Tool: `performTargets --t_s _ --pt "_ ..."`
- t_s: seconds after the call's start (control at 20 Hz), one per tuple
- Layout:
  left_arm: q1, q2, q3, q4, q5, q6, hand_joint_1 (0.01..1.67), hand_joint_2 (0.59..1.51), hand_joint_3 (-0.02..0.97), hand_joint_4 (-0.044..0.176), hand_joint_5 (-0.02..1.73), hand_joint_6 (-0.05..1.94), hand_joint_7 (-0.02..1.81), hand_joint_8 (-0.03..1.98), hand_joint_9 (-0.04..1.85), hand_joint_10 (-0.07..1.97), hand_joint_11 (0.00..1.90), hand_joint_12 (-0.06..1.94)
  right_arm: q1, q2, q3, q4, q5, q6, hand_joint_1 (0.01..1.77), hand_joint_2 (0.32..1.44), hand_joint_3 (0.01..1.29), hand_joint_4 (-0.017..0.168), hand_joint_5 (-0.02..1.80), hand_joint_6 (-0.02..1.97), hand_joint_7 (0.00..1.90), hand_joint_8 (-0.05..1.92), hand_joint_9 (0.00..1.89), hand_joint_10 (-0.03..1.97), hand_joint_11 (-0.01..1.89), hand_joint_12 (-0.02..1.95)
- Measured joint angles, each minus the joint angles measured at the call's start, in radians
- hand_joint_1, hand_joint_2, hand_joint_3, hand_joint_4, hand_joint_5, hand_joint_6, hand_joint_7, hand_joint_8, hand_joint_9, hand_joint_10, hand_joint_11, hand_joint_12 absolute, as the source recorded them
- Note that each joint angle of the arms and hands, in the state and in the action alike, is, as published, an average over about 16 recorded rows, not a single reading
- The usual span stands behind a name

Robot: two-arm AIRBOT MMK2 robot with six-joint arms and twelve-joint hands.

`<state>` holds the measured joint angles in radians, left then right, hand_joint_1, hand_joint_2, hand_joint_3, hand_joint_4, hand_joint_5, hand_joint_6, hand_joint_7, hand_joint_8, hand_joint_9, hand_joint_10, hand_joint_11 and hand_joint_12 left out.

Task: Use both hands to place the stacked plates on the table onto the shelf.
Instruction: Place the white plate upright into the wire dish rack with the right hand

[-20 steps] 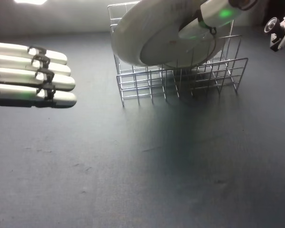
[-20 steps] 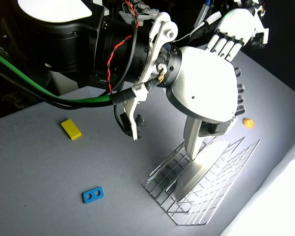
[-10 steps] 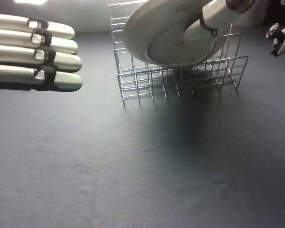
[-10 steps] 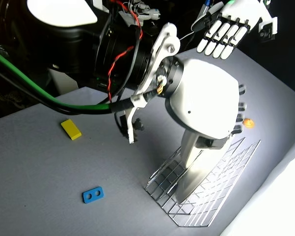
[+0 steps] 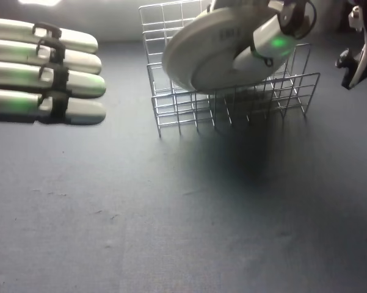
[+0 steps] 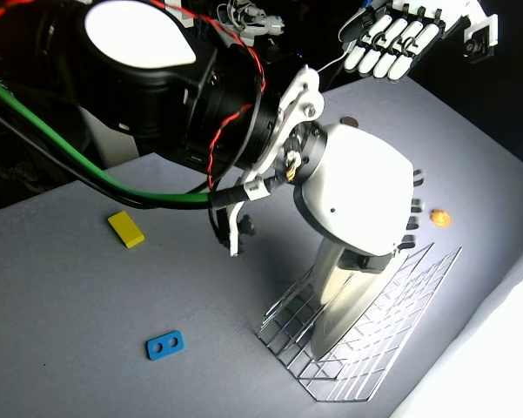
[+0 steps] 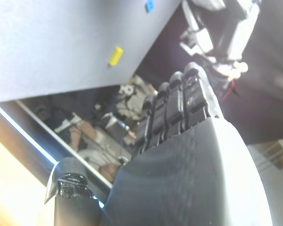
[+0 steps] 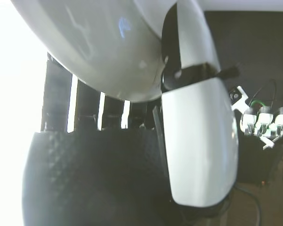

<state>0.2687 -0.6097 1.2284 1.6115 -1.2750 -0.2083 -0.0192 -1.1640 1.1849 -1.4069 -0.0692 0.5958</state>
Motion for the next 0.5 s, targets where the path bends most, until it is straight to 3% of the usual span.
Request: performTargets --t_s 0.15,0.5 --pt "0.000 0.002 -0.003 0.002 -0.026 -0.008 0.02 1.077 0.020 0.002 0.04 0.01 0.02 0.00 0.01 0.01 0.01 -0.01 -0.016 -0.007 0.002 0.001 -0.013 -0.006 1.22 1.00 0.01 -0.006 0.92 0.87 1.08 1.01 1.13 0.77 0.95 1.07" --pt "0.008 0.002 -0.005 0.003 -0.091 0.014 0.02 1.077 0.019 0.002 0.03 0.01 0.02 0.00 0.02 0.01 0.01 -0.01 -0.042 -0.017 0.007 0.003 -0.035 -0.019 1.22 1.00 0.01 -0.007 0.91 0.89 1.07 1.01 1.12 0.76 0.95 1.08"
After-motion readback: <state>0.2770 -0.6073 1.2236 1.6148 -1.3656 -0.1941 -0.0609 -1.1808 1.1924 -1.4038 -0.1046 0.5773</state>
